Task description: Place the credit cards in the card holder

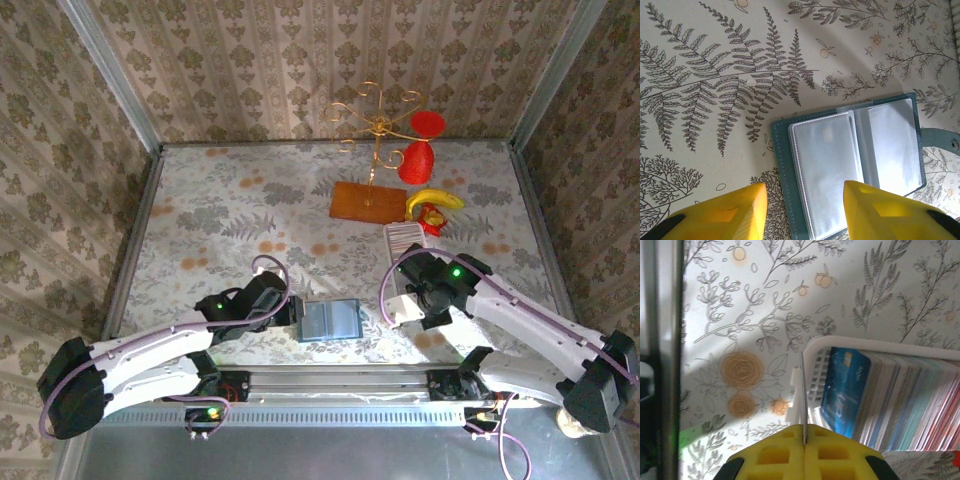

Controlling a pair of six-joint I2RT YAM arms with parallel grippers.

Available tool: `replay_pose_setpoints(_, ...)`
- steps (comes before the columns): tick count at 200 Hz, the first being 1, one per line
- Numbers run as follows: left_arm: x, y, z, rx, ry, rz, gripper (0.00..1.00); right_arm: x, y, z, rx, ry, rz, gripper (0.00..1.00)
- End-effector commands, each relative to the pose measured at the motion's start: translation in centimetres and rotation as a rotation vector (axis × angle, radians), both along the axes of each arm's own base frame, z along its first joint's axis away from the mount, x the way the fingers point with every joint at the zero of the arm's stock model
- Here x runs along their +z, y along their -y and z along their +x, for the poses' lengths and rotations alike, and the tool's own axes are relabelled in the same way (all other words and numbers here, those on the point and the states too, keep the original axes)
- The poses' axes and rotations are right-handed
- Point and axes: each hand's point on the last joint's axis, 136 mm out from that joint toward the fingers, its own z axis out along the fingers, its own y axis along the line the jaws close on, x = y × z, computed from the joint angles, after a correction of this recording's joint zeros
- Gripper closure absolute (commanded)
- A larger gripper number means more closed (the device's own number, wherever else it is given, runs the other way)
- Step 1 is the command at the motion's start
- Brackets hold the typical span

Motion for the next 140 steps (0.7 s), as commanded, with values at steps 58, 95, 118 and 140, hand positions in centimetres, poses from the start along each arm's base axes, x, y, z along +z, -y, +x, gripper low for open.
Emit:
replay_pose_setpoints(58,-0.1,0.5,0.0,-0.002,-0.008,-0.021,0.55,-1.9,-0.1,3.3,0.007,0.097,-0.045,1.0)
replay_pose_setpoints(95,-0.2,0.7,0.0,-0.009,-0.015,-0.025,0.55,-2.6,0.7,3.5,-0.028,0.106,-0.078,1.0)
replay_pose_setpoints(118,-0.3,0.8,0.0,-0.012,-0.017,-0.025,0.55,-2.8,1.2,3.2,-0.028,0.099,-0.085,1.0)
replay_pose_setpoints(140,-0.3,0.9,0.1,-0.011,-0.019,-0.025,0.55,-2.8,1.4,2.4,-0.026,0.072,-0.077,1.0)
